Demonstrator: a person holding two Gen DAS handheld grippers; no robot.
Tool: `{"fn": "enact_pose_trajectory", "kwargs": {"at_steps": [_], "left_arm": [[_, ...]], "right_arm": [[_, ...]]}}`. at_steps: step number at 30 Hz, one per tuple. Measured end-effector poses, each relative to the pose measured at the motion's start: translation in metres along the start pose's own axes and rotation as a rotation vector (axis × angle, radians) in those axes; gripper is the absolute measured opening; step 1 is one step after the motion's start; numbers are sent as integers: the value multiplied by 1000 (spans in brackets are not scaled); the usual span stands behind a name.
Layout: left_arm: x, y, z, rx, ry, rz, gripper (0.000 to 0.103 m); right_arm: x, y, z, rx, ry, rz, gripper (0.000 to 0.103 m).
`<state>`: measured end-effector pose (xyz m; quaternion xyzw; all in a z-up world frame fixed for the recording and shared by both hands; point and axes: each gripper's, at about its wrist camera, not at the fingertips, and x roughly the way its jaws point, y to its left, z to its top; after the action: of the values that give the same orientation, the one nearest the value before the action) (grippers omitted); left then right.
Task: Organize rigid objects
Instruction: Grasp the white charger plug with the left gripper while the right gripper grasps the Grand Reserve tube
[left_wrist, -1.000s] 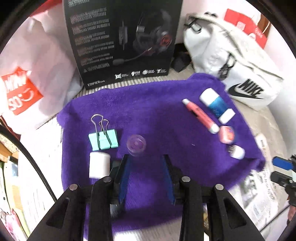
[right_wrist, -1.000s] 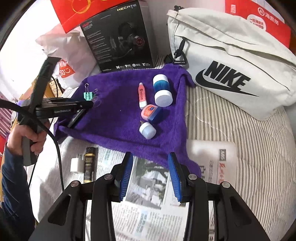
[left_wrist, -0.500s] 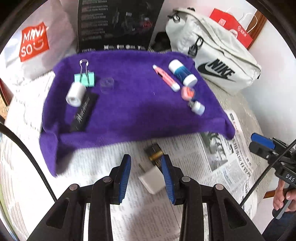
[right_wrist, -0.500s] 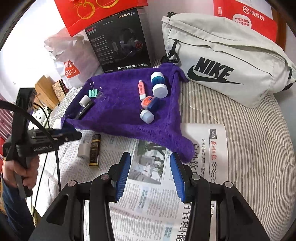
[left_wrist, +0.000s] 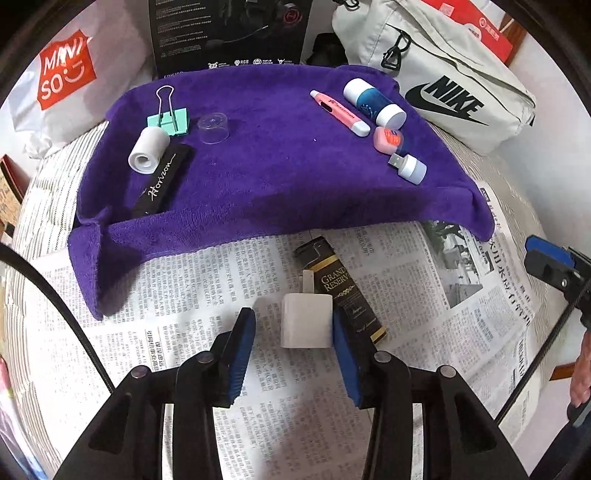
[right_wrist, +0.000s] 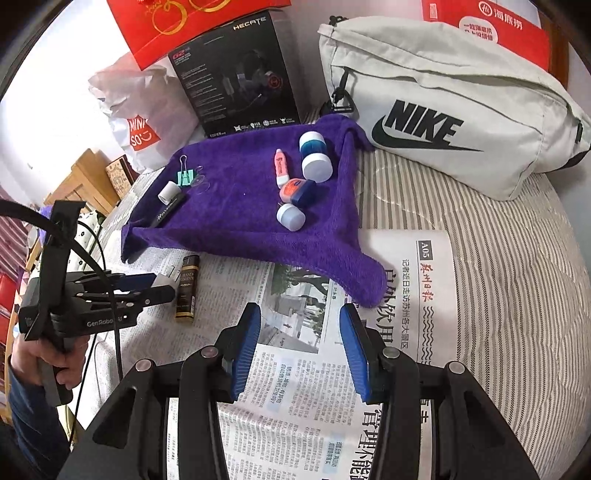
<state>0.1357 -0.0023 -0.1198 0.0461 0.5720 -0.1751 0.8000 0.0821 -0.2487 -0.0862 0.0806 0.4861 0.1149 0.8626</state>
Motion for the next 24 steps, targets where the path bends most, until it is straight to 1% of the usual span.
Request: {"fn": "enact_pose_trajectory", "kwargs": {"at_steps": [2,5,9,12,15,17,21,24], "left_arm": [[2,0,1,10,3,8,41],[8,-7,4,56,4,43,41],[10,-14,6,107,-21,66,29],[10,-14,6,125,-29,65,25],[7,-7,5,104,-38,65,25],[4,3,0,83,-44,81,25],[-2,34,-9,34,-55,118,25],[-7,56,-13,-15,-65,119,25]], "right_arm": [[3,-1,0,0,8,3,45],[8,-1,0,2,17,5,44],[11,-2,-1,5,28,1,44],[14,-2,-3,6,38,-2,44],[17,3,-3,-3,42,4,45],[19,10,-2,-18,44,10,45],[27,31,0,-63,48,44,45],[39,50,1,-95,56,89,45]]}}
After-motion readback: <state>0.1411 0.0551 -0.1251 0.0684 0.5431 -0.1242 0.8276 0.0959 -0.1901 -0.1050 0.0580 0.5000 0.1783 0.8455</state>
